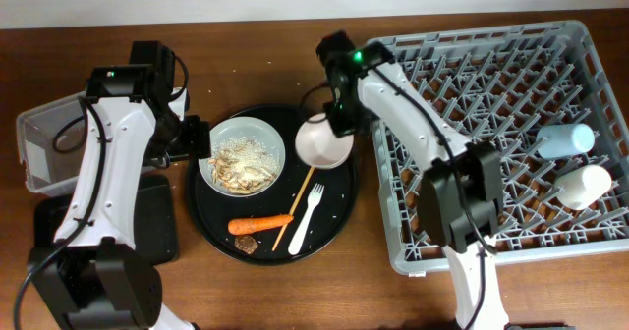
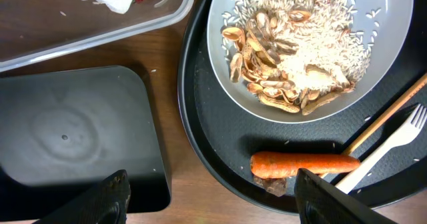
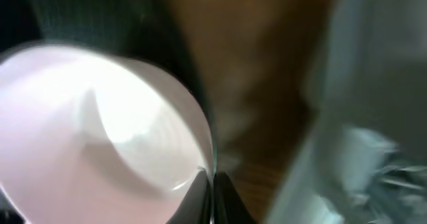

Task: Sort waste into correct bins and load items into the dishwasher rack
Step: 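Grasp the pink saucer from the tray with the right gripper, then place the pink saucer upright in the rack's back slots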

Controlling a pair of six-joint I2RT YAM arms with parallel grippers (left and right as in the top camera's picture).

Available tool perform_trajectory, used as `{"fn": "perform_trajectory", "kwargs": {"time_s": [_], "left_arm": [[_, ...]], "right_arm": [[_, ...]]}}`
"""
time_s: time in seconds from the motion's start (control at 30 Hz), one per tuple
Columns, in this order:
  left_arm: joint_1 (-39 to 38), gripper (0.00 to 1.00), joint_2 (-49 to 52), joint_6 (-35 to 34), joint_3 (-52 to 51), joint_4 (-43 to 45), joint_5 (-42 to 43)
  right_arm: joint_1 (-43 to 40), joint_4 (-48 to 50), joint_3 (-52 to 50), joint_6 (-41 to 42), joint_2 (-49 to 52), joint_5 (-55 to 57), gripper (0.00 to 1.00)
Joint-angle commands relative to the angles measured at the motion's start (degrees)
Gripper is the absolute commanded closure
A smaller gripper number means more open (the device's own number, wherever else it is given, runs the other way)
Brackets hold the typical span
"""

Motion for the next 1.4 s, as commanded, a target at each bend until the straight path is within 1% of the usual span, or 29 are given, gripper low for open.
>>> {"fn": "perform_trajectory", "kwargs": {"time_s": [0.0,0.03,0.07,0.1,0.17,0.2,0.23,0.27,0.3,0.37,0.53,0.6,0.7,1.0,1.17,1.37], "left_arm": [[0.22,0.21,-1.51,-0.11,0.37,0.13,0.63],[0.20,0.21,-1.51,-0.11,0.37,0.13,0.63],[0.22,0.21,-1.51,-0.11,0.37,0.11,0.63],[0.20,0.22,-1.51,-0.11,0.37,0.09,0.63],[0.20,0.21,-1.51,-0.11,0.37,0.11,0.66],[0.20,0.21,-1.51,-0.11,0.37,0.11,0.66],[0.20,0.21,-1.51,-0.11,0.37,0.11,0.68],[0.20,0.21,-1.51,-0.11,0.37,0.13,1.62],[0.20,0.21,-1.51,-0.13,0.37,0.15,2.19],[0.20,0.21,-1.51,-0.11,0.37,0.17,2.34],[0.20,0.21,-1.51,-0.11,0.37,0.59,2.38],[0.20,0.21,-1.51,-0.11,0.37,0.59,2.36],[0.20,0.21,-1.51,-0.11,0.37,0.61,2.36],[0.20,0.21,-1.51,-0.11,0.37,0.57,3.50],[0.20,0.21,-1.51,-0.11,0.37,0.61,3.48],[0.20,0.21,-1.51,-0.11,0.37,0.98,3.48]], "right_arm": [[-1.09,-3.50,9.38,0.33,-10.29,14.51,0.96],[-1.36,-3.76,10.45,0.35,-11.96,17.75,0.96],[-2.29,-3.52,11.02,0.39,-15.17,24.72,0.96],[-2.91,-3.54,11.02,1.46,-16.52,29.35,0.96],[-4.48,-4.59,11.02,6.21,-18.12,42.69,0.96],[-5.49,-5.81,11.02,10.32,-18.18,49.70,0.96],[-6.64,-7.28,10.99,14.67,-18.16,53.66,0.96],[-9.27,-8.52,10.23,21.42,-17.94,59.74,0.96],[-11.23,-7.72,9.84,21.81,-17.25,63.30,0.96],[-13.97,-6.95,9.09,21.79,-16.11,64.89,0.96],[-21.88,-1.97,1.97,21.29,-12.52,72.67,0.96],[-23.78,-0.63,0.00,21.20,-10.95,72.63,0.96],[-24.52,1.95,-2.16,19.56,-8.02,72.54,0.96],[-20.50,3.65,-2.27,18.73,3.08,71.91,0.96],[-17.46,3.65,-2.43,18.73,3.30,65.48,0.96],[-15.43,3.65,-6.34,18.78,3.30,64.32,0.96]]}}
